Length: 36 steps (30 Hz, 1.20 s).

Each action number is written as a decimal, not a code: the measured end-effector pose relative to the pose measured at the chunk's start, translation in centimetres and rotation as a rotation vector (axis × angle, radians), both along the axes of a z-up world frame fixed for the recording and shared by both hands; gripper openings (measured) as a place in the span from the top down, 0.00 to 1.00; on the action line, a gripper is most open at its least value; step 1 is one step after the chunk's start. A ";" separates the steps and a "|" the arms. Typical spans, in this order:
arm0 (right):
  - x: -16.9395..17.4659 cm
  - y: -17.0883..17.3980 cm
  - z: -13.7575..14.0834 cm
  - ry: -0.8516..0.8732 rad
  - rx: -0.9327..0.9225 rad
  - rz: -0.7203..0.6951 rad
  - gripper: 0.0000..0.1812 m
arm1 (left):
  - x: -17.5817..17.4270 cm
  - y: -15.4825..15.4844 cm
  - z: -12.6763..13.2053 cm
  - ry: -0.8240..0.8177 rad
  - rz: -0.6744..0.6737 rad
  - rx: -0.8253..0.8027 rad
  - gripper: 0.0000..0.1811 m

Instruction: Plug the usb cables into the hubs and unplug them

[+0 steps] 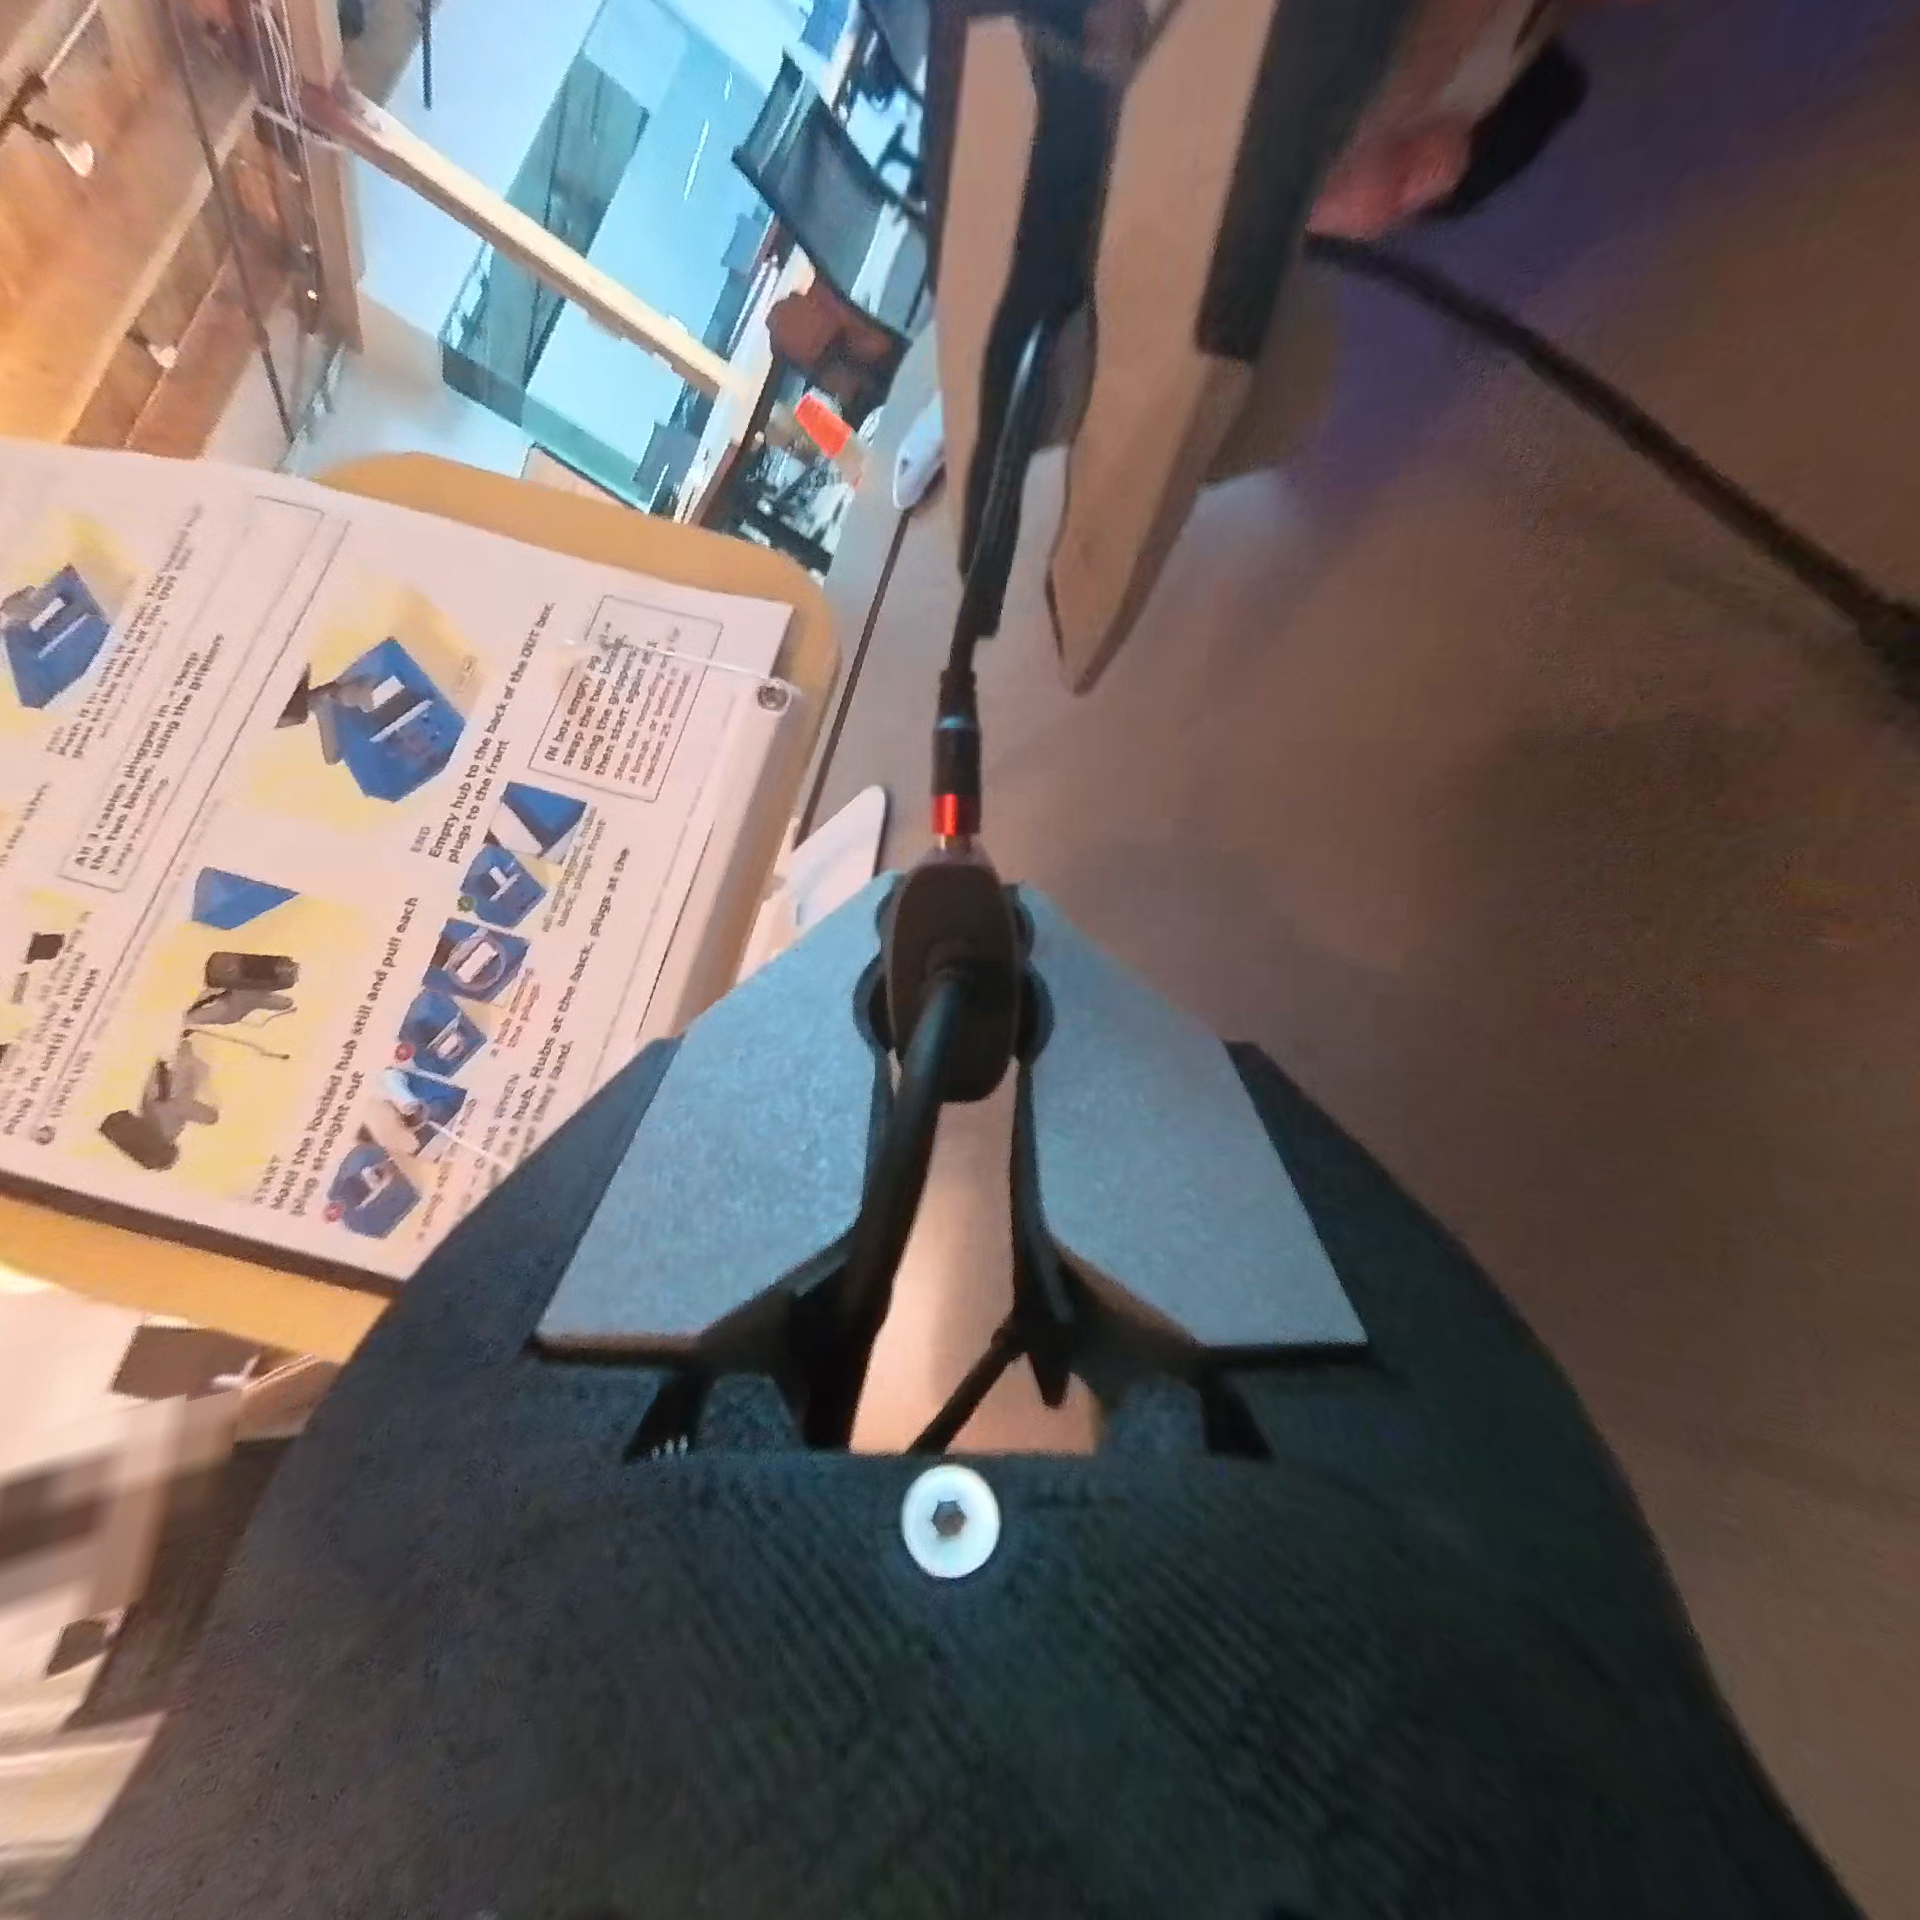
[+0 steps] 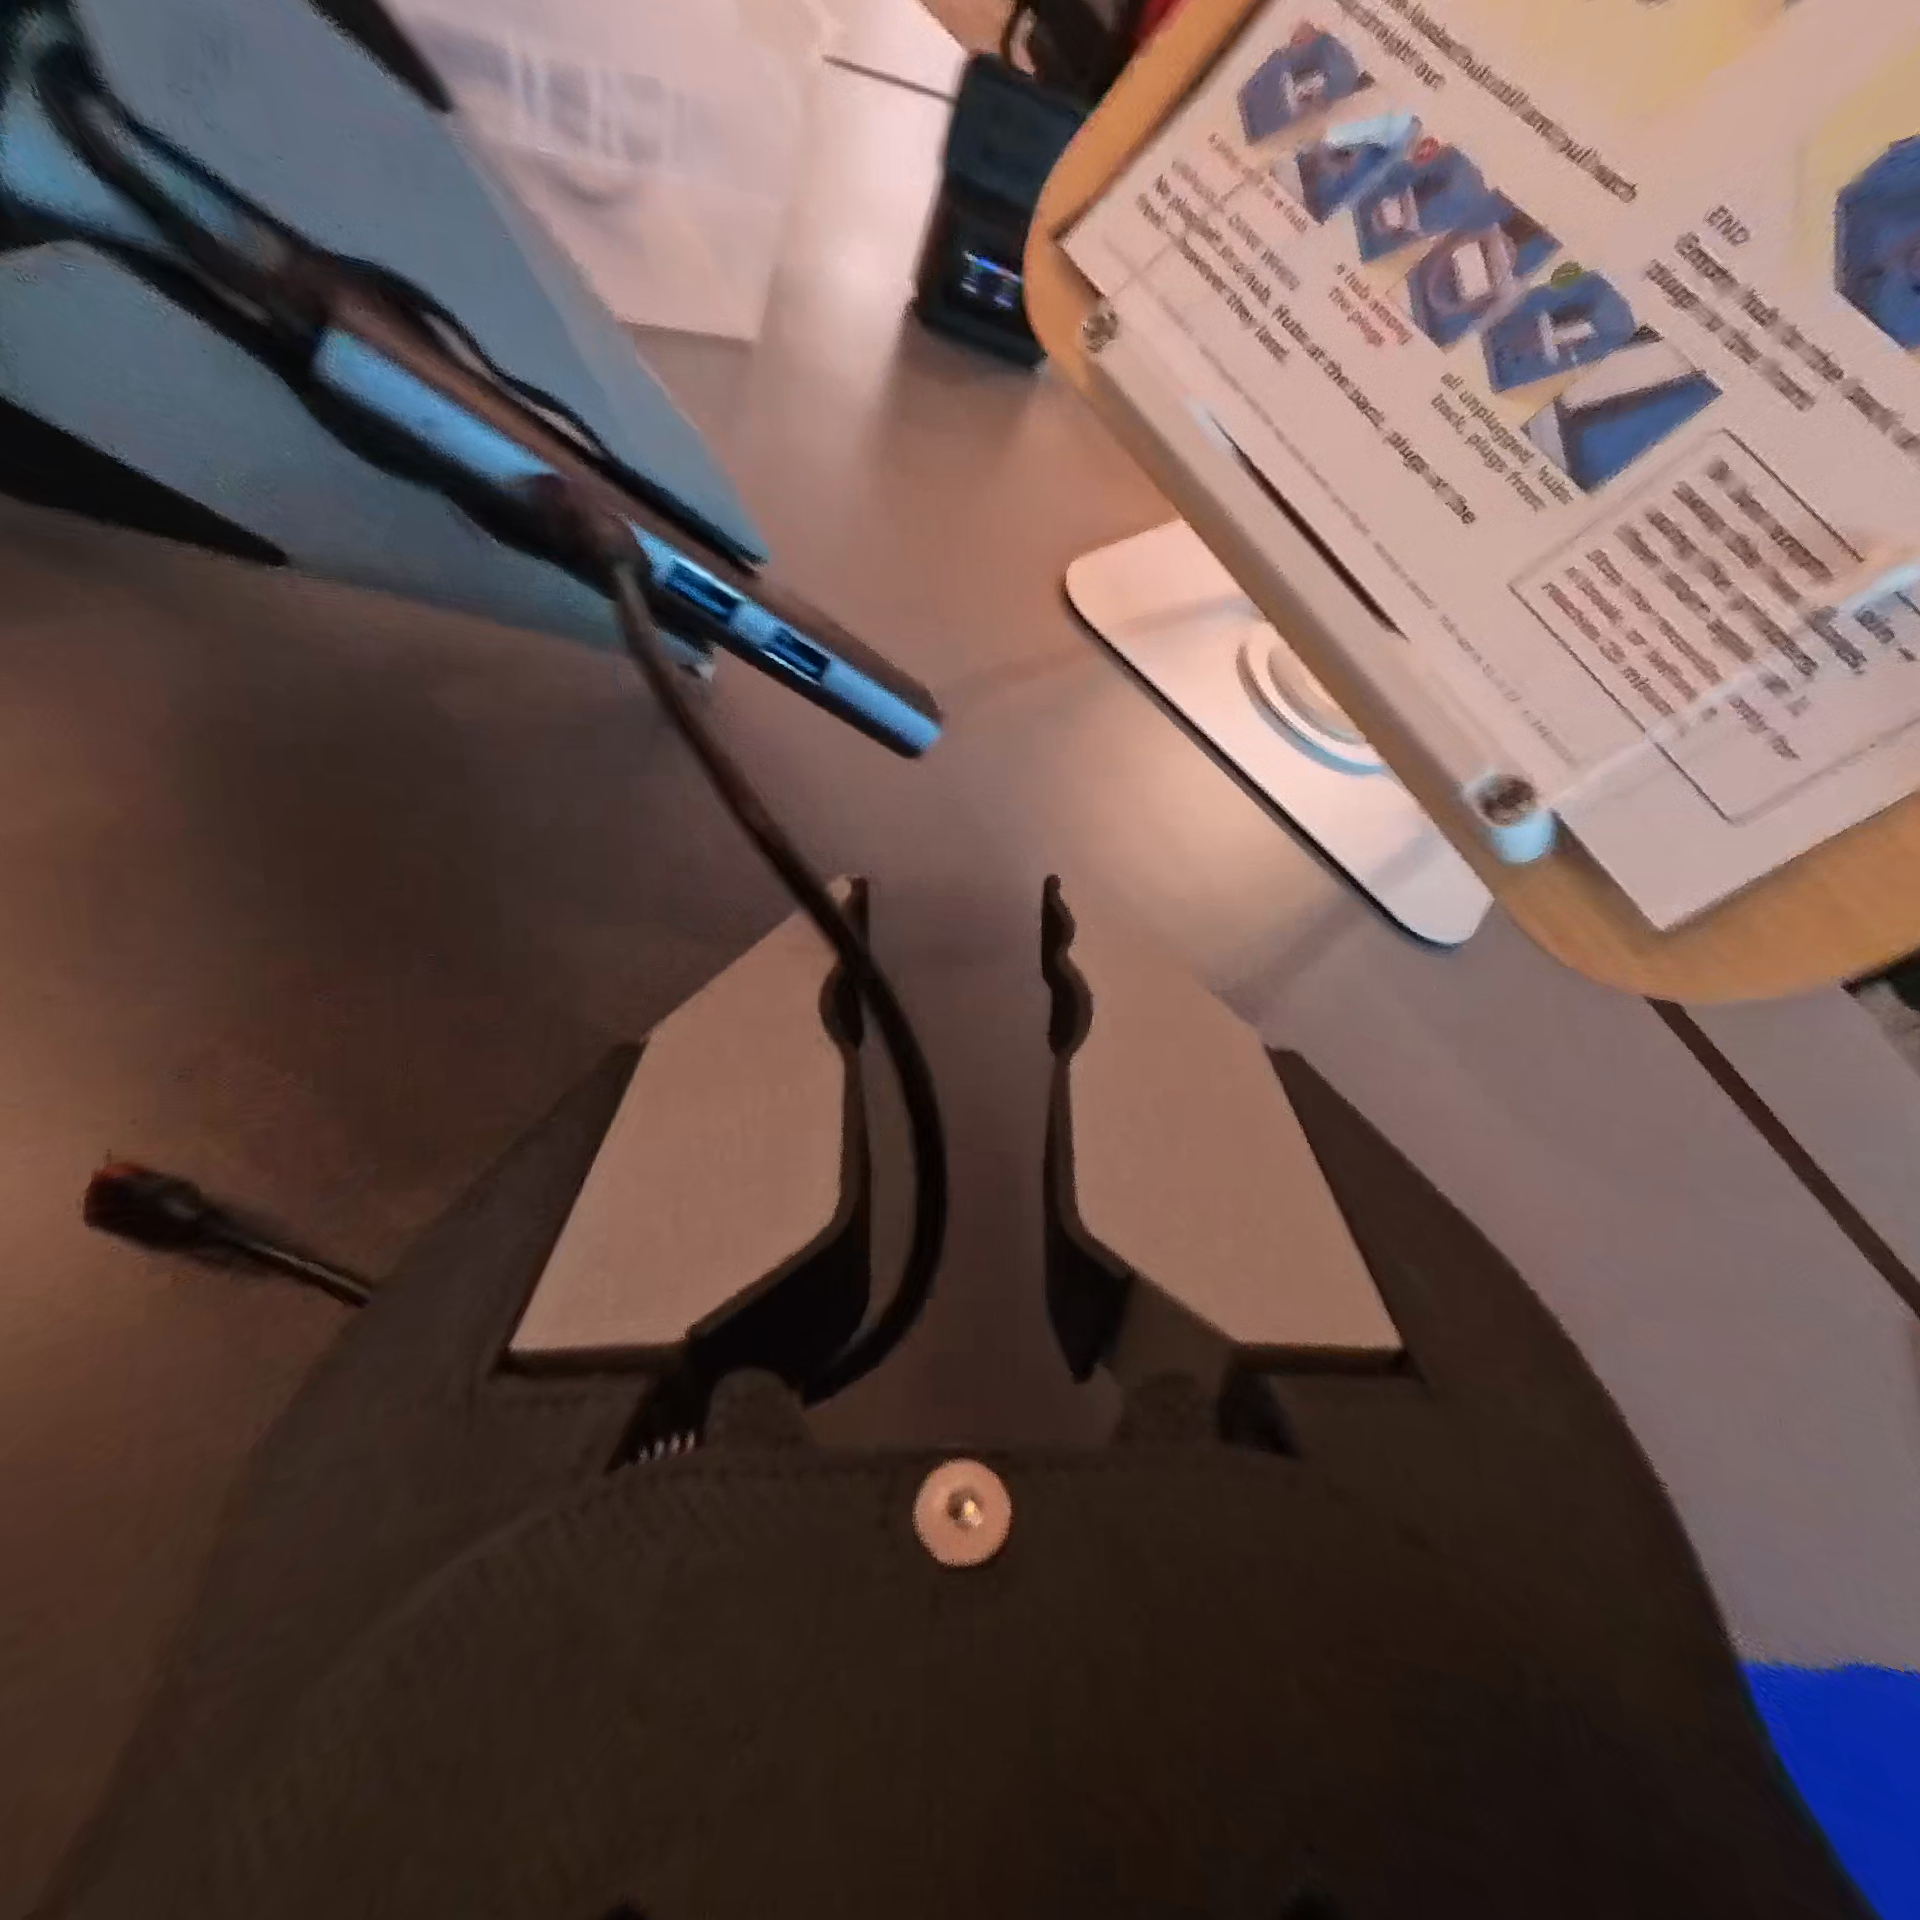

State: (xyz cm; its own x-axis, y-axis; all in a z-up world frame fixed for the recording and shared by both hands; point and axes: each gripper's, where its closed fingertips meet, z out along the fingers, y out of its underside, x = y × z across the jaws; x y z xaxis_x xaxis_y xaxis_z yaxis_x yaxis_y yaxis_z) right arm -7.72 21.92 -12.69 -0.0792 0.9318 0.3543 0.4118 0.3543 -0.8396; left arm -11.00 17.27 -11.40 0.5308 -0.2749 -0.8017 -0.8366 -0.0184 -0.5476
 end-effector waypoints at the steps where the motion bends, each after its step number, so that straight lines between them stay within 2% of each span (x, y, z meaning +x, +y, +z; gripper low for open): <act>1: -0.1 -0.9 0.1 0.008 -0.003 0.042 0.82 | 0.3 -0.1 0.2 -0.018 -0.008 -0.002 0.92; 4: -0.6 -3.5 0.3 0.031 -0.041 0.148 0.73 | 1.7 -0.7 0.9 -0.083 -0.083 0.002 0.92; 8: -0.8 -5.3 0.3 0.036 -0.009 0.219 0.75 | 4.4 -2.4 2.2 -0.223 -0.244 -0.020 0.92; 9: -0.7 -5.9 0.2 0.030 -0.011 0.242 0.73 | 4.8 -2.7 2.5 -0.252 -0.268 -0.025 0.92; 11: -0.3 -6.5 0.1 0.015 -0.013 0.279 0.76 | 5.4 -3.2 2.6 -0.309 -0.321 -0.056 0.92; 14: 0.1 -8.2 0.6 0.036 -0.079 0.362 0.87 | 6.6 -3.9 2.4 -0.390 -0.405 -0.110 0.92; 17: 0.3 -8.3 0.2 -0.009 -0.117 0.359 0.88 | 6.6 -3.9 2.2 -0.439 -0.415 -0.144 0.91; 20: 0.2 -7.2 0.4 0.005 -0.094 0.281 0.89 | 5.8 -3.2 1.9 -0.459 -0.358 -0.182 0.88; 23: 0.1 -5.6 0.6 0.018 -0.052 0.182 0.89 | 5.0 -2.5 0.9 -0.505 -0.301 -0.278 0.69; 25: 0.2 -4.6 0.8 0.024 -0.045 0.123 0.89 | 4.1 -1.9 0.6 -0.524 -0.250 -0.297 0.64; 30: 1.8 -2.1 2.2 0.045 0.007 -0.073 0.89 | 2.3 -1.2 1.5 -0.612 -0.195 -0.247 0.63; 33: 4.2 -0.1 5.0 0.087 0.018 -0.194 0.91 | 1.4 -1.4 2.6 -0.639 -0.187 -0.199 0.61; 36: 7.8 2.0 10.4 0.162 0.040 -0.311 0.92 | 0.5 -1.4 3.3 -0.655 -0.158 -0.153 0.61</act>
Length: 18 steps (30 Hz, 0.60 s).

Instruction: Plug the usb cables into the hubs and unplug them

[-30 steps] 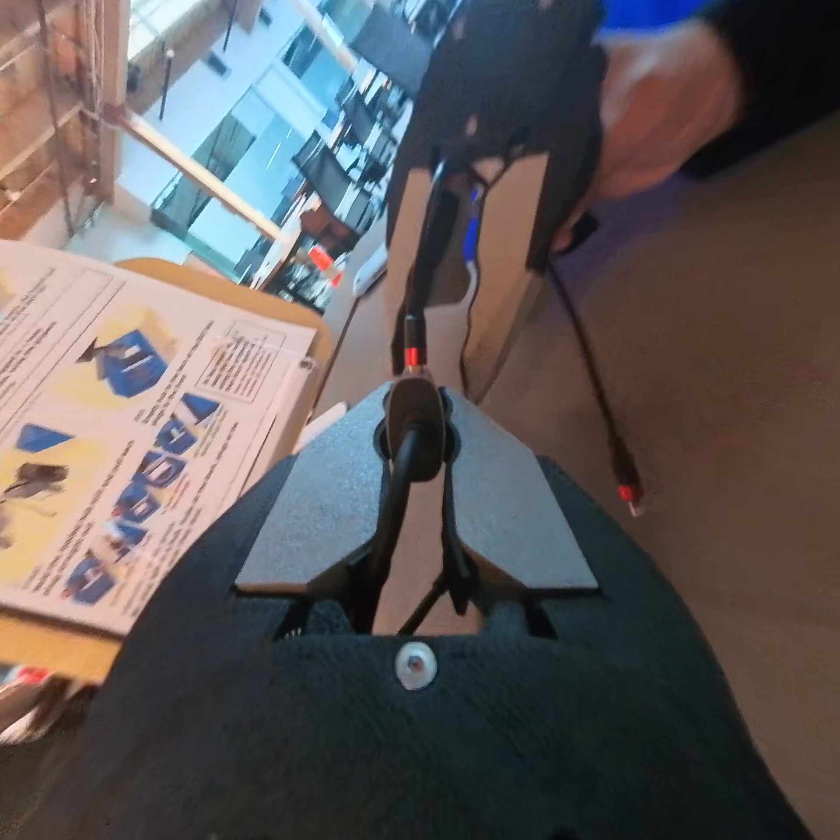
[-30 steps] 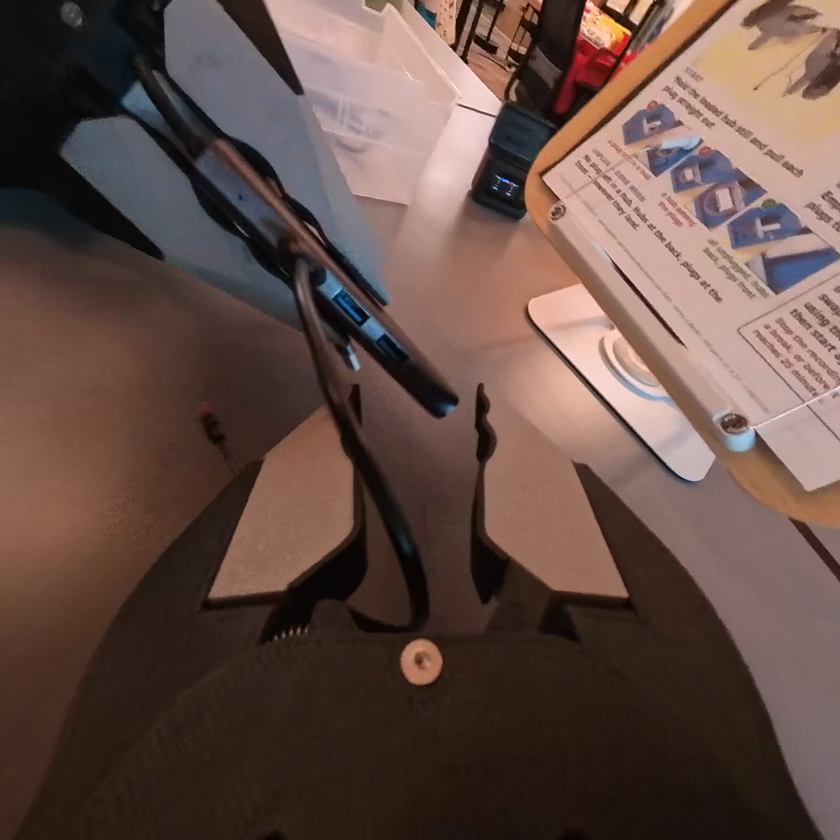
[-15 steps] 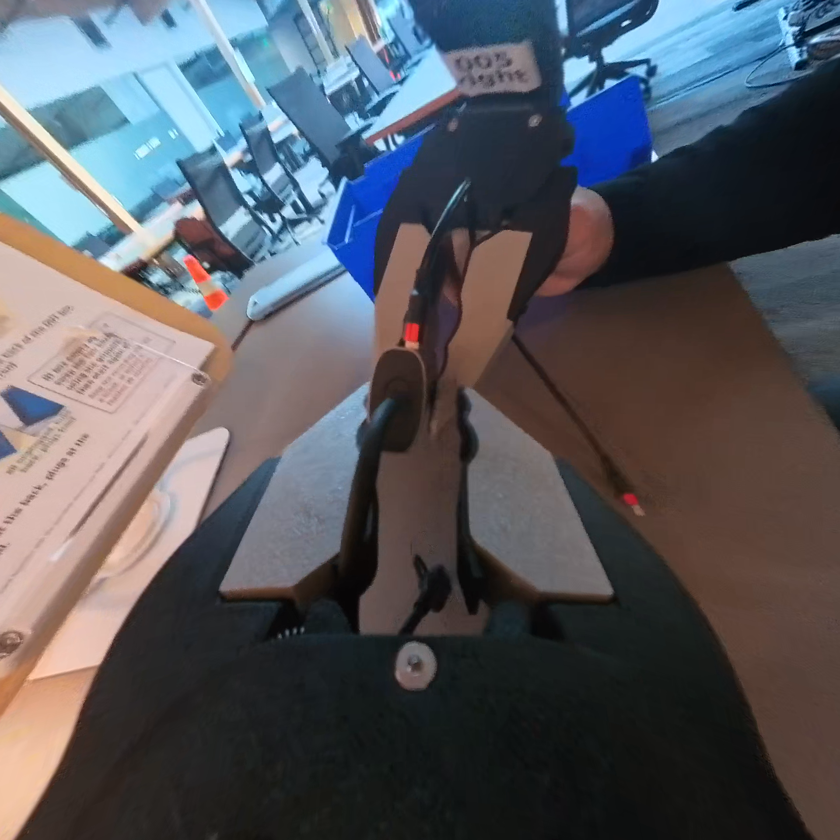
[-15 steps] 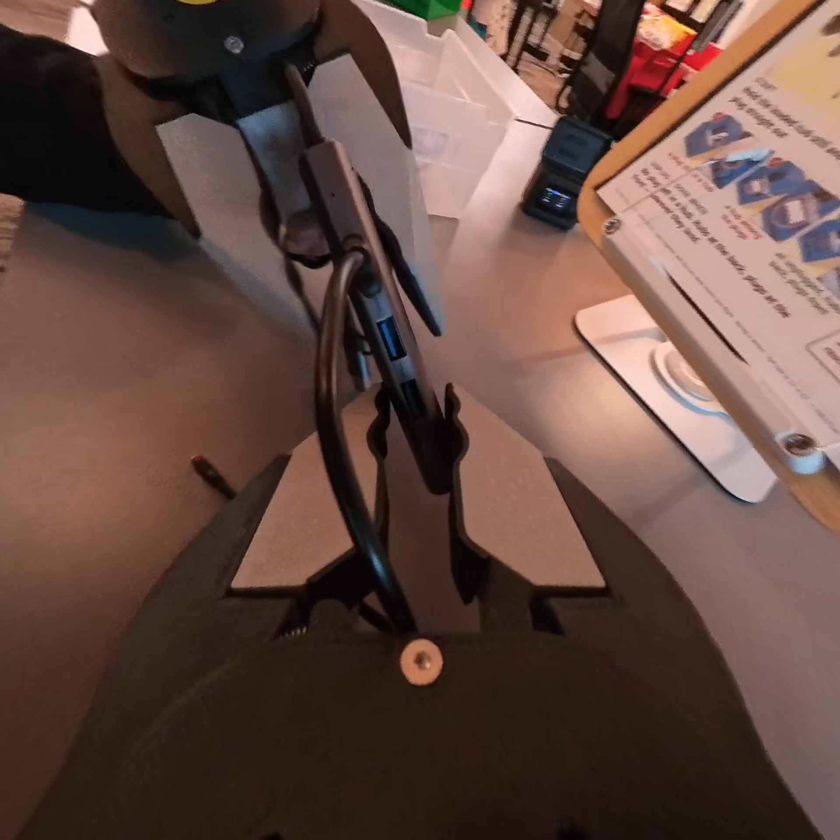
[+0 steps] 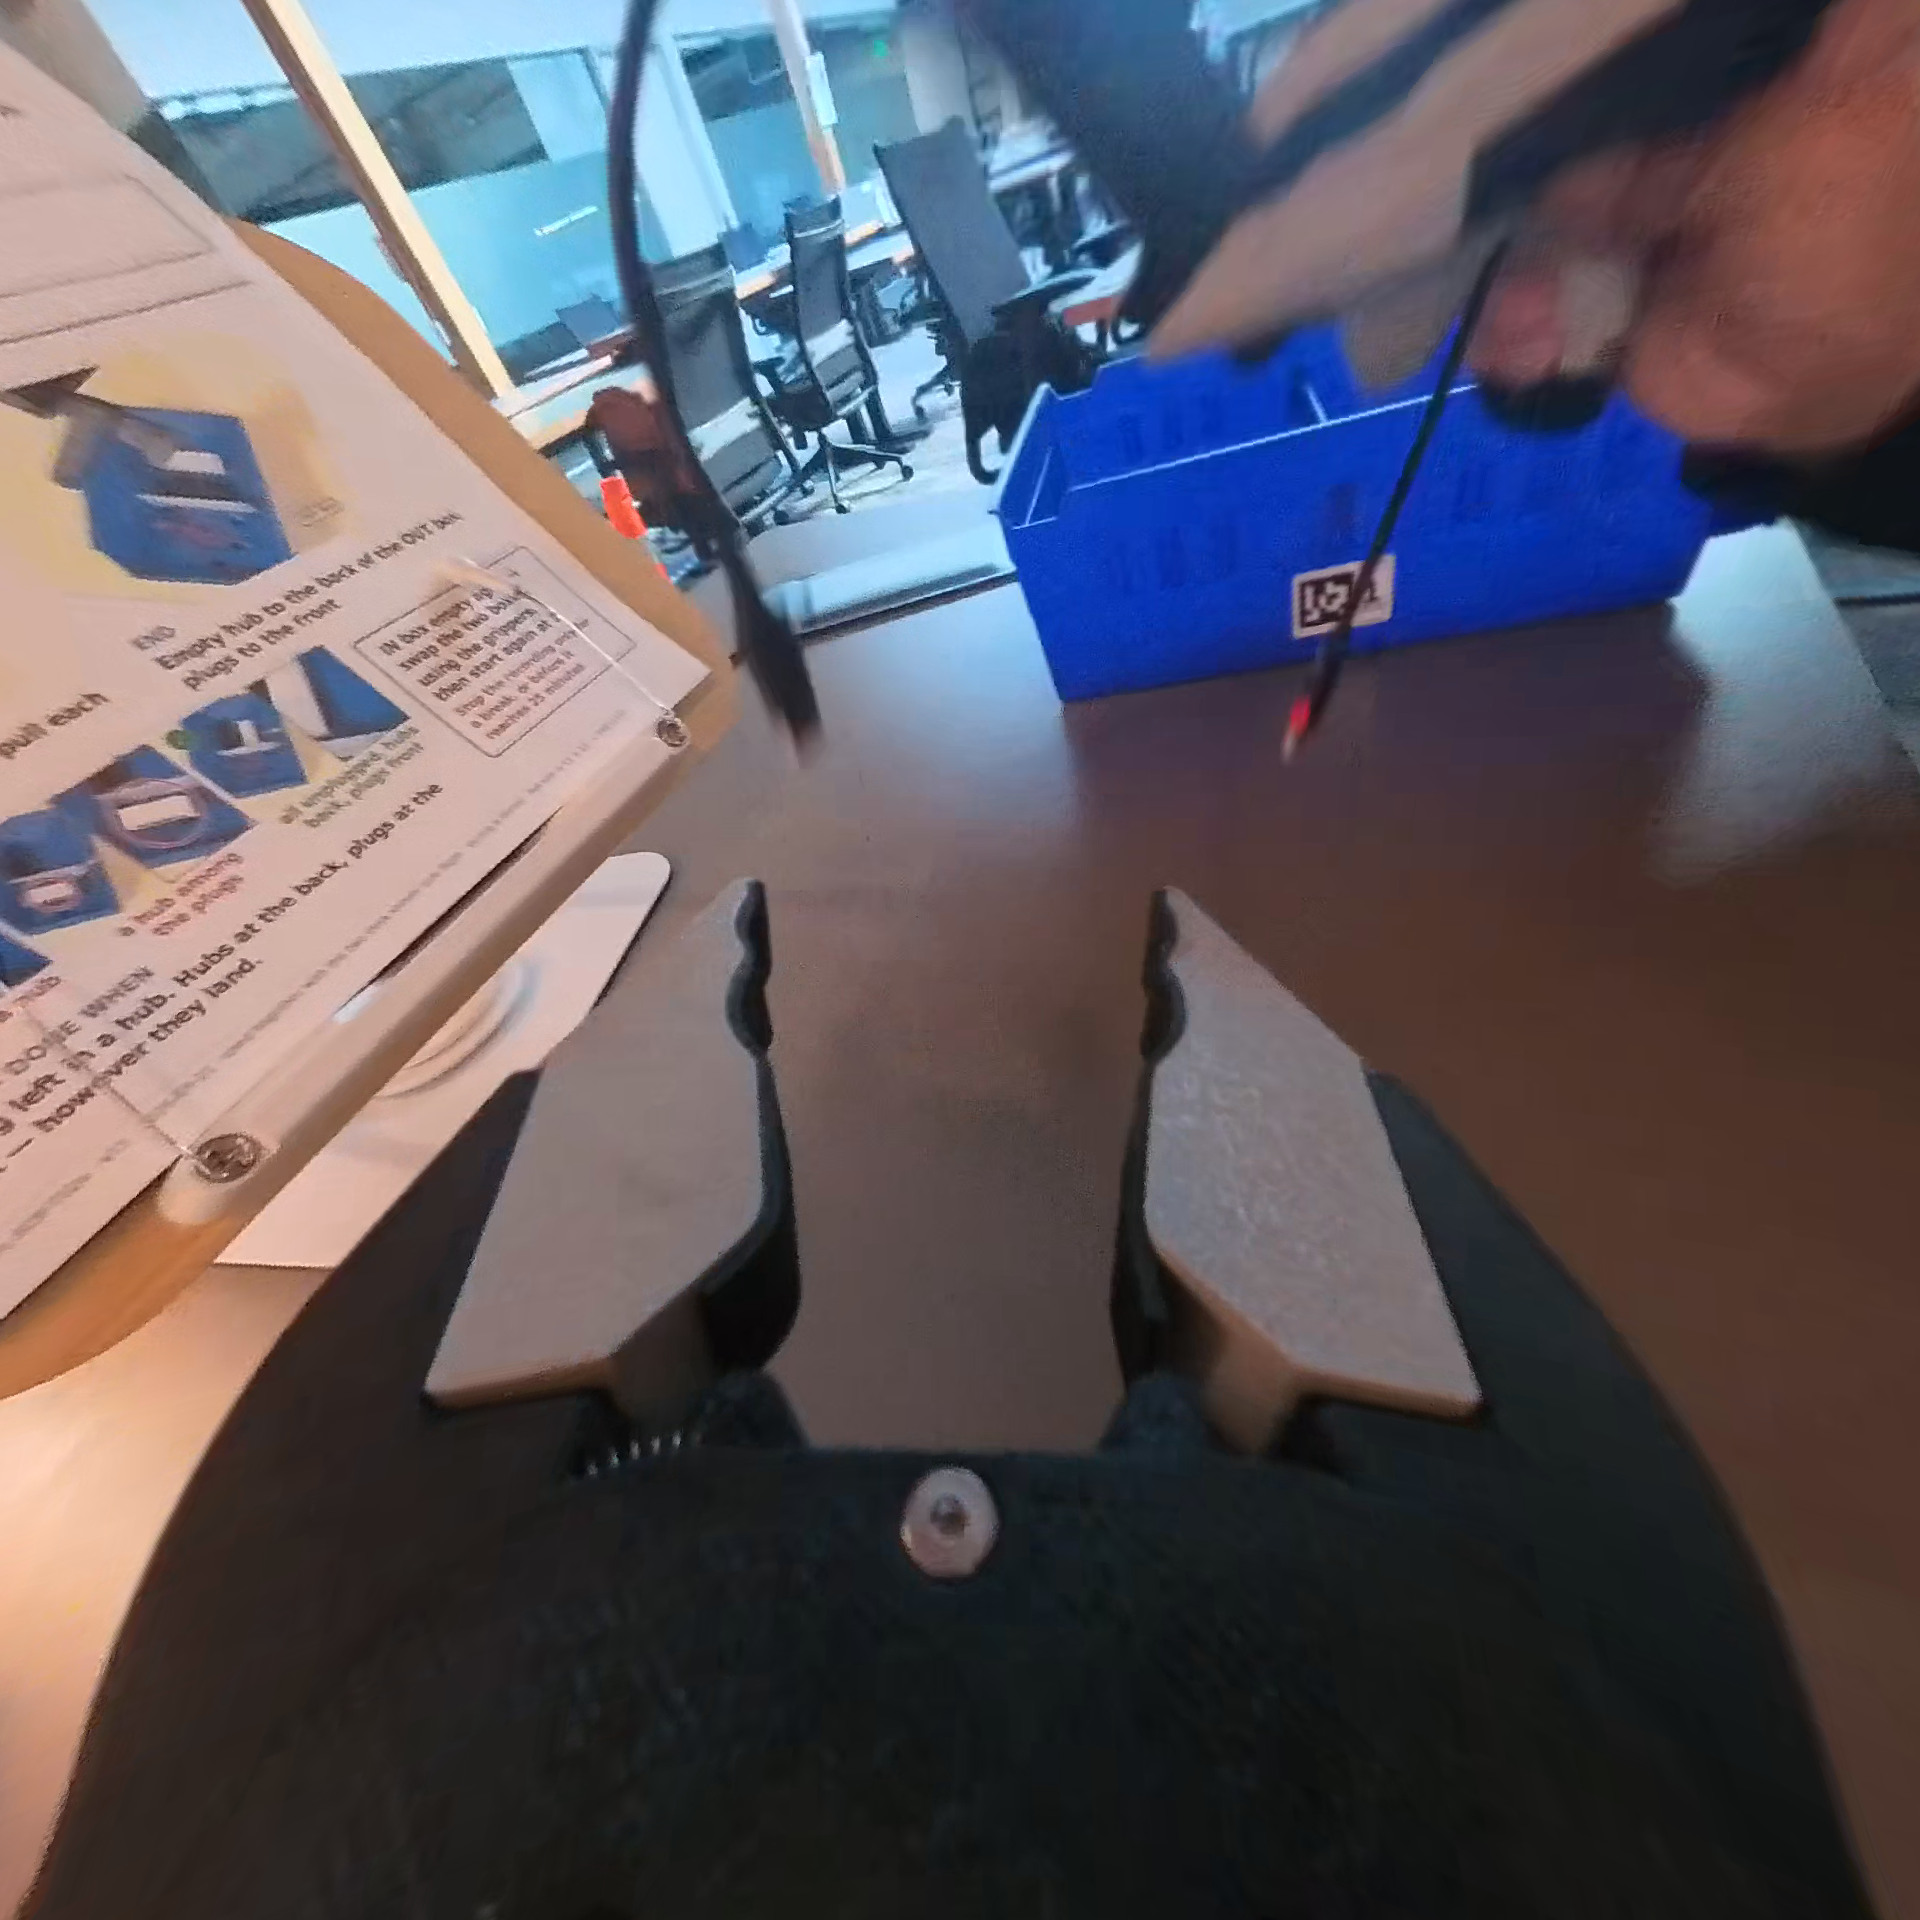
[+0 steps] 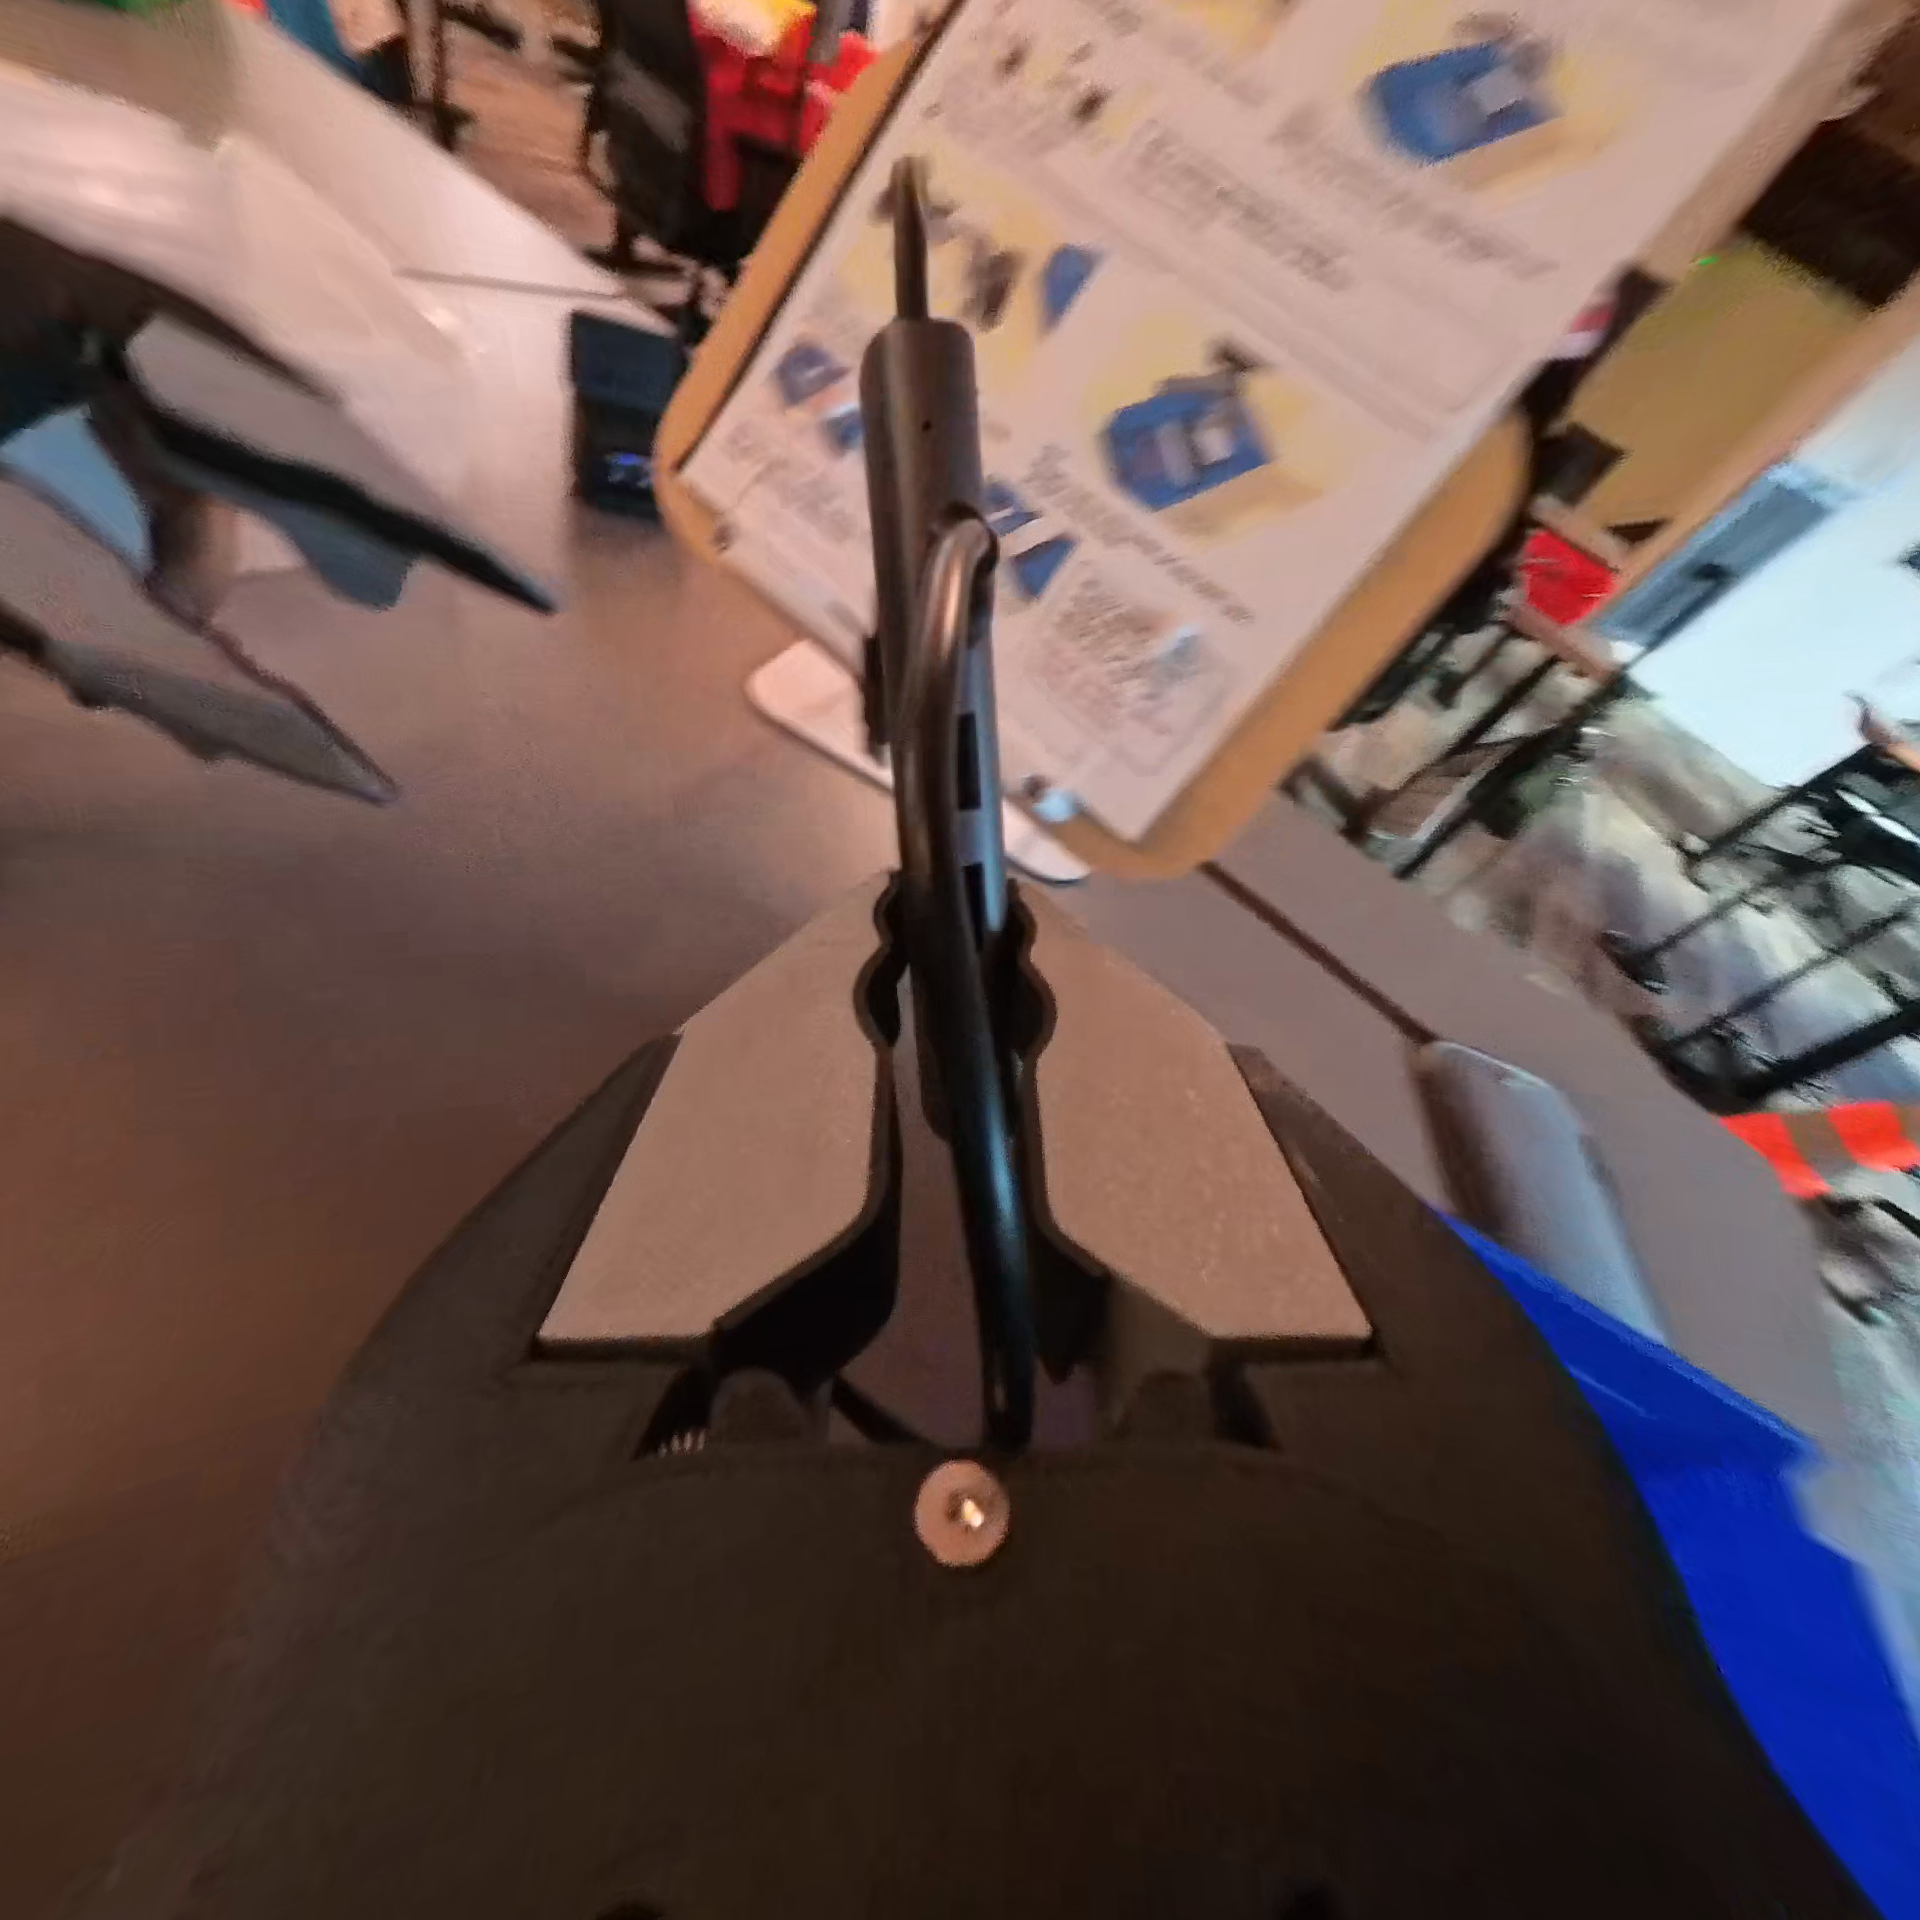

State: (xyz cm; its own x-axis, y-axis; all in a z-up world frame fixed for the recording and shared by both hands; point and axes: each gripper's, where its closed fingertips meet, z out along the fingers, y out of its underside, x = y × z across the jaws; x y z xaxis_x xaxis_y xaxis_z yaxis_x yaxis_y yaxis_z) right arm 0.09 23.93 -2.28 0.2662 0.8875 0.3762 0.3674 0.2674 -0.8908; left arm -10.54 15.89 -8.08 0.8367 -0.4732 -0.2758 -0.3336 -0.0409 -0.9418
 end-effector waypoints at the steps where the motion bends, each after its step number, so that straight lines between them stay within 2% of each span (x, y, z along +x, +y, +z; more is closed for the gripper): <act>1: 1.5 0.8 2.0 0.020 0.013 -0.044 0.92 | -0.1 0.0 -0.1 -0.005 0.005 -0.011 0.62; 6: 9.3 5.7 11.6 0.122 0.138 -0.268 0.93 | -0.8 0.7 -1.8 -0.003 0.060 -0.113 0.64; 8: 11.9 7.8 13.9 0.133 0.177 -0.351 0.93 | -1.2 1.0 -2.6 0.007 0.088 -0.142 0.64; 10: 14.0 10.2 14.7 0.096 0.197 -0.437 0.93 | -1.4 1.2 -3.1 0.007 0.096 -0.167 0.64; 13: 16.1 13.9 13.1 -0.072 0.196 -0.540 0.92 | -1.7 1.3 -3.4 0.008 0.107 -0.179 0.64; 18: 17.7 16.9 5.5 -0.501 -0.023 -0.575 0.92 | -2.3 1.6 -4.1 0.022 0.132 -0.207 0.64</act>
